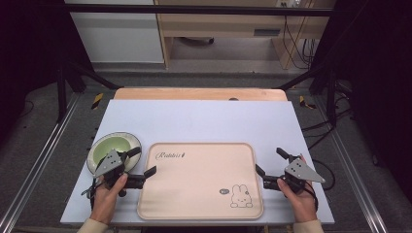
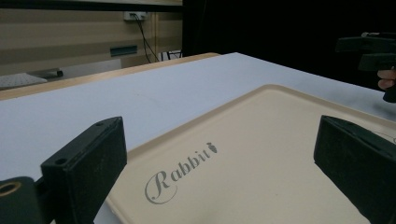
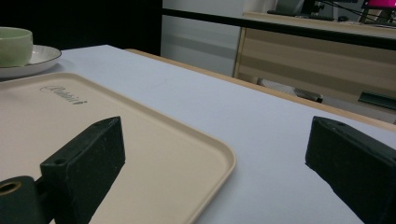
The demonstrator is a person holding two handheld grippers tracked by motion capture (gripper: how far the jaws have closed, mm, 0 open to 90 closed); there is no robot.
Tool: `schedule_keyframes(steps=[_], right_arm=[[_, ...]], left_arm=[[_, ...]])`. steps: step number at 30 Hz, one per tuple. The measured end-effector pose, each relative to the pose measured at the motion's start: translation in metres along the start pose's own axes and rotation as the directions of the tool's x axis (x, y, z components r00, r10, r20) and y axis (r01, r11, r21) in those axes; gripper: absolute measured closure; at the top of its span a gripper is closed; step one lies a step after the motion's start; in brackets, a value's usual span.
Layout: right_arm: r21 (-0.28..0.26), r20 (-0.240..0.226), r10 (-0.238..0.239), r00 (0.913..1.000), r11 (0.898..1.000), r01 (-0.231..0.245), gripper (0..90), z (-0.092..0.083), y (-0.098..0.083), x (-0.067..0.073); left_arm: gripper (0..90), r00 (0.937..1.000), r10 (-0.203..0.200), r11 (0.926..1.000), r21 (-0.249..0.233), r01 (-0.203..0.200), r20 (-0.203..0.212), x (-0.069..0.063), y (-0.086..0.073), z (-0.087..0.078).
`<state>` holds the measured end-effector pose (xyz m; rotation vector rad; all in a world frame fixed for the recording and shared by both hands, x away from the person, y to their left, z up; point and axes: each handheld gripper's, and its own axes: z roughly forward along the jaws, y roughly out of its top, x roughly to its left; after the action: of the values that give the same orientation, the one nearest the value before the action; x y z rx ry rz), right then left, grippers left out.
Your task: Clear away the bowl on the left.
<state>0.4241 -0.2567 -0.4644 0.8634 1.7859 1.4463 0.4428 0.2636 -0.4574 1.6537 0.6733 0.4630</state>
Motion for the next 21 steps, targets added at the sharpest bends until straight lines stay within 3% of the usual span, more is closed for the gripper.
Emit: schedule_keyframes(steps=[21], right_arm=[[-0.004,0.007,0.018,0.9998,1.000,-0.018,4.2,-0.001,0.000,0.000]], left_arm=[[2.8,0.9986,-0.032,0.9983,-0.049,0.030,-0.042,0.006,0.007,-0.010]])
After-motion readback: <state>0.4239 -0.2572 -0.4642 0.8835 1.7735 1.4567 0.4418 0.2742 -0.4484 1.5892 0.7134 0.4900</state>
